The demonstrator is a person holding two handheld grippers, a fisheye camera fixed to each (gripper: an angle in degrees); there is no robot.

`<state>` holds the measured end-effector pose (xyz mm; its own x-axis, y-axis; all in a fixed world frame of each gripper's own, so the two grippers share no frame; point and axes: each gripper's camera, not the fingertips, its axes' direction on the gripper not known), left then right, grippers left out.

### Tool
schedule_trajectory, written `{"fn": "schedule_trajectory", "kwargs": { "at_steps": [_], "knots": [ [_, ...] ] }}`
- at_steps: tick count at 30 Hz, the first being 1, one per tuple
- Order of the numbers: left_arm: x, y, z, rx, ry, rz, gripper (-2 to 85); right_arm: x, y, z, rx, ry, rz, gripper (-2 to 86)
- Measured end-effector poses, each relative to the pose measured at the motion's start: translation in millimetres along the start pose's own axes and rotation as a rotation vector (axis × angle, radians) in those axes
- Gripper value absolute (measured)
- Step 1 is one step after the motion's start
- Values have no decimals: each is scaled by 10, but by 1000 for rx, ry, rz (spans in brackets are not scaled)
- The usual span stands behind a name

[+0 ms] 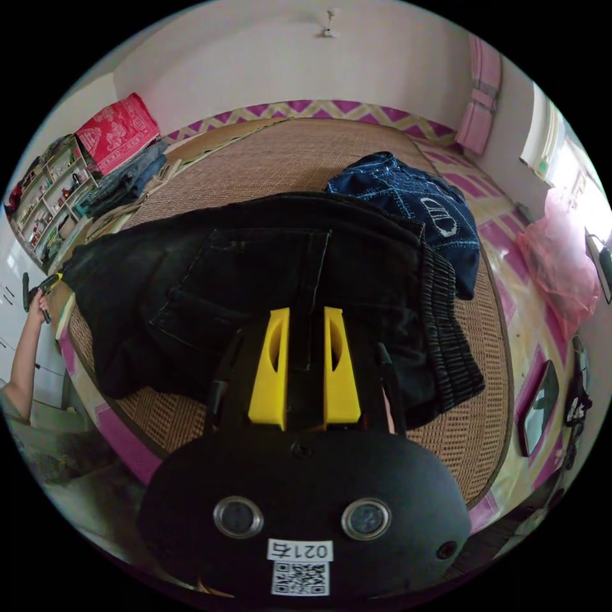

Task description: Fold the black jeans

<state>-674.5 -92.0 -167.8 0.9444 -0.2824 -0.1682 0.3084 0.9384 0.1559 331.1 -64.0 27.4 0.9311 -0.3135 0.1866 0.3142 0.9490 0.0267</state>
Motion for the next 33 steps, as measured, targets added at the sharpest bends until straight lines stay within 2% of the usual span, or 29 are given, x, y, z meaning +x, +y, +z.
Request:
{"fn": "schedule_trajectory", "kwargs": {
  "at_steps": [3, 6, 8, 11, 13, 15, 18, 25, 33],
  "knots": [
    [-83, -98, -70, -19, -32, 15, -4, -10, -40, -11, -4, -10, 5, 88],
    [-179, -164, -280, 58, -86, -45, -6, -20, -84, -28, -4, -20, 8, 88],
    [-110, -209, -359, 89, -30, 7, -6, -26, -120, -44, -8, -21, 3, 88],
    [273, -313, -268, 43, 53, 212, 0, -152, -231, -158, -17, 34, -134, 104],
    [717, -382, -101, -2, 93, 435, 9, -286, -335, -392, 113, 82, -306, 115],
    [1021, -441, 63, -43, 109, 566, 18, -357, -481, -459, 128, 109, -462, 116],
    [1398, -576, 410, -125, 115, 707, 37, -311, -865, -392, 68, 167, -592, 117],
    [1738, -799, 979, -268, 98, 945, 59, 24, -1648, -31, -156, 50, -736, 107],
    [1591, -876, 1128, -356, 106, 1007, 74, 365, -1957, 128, -275, -139, -721, 65]
  ]
}}
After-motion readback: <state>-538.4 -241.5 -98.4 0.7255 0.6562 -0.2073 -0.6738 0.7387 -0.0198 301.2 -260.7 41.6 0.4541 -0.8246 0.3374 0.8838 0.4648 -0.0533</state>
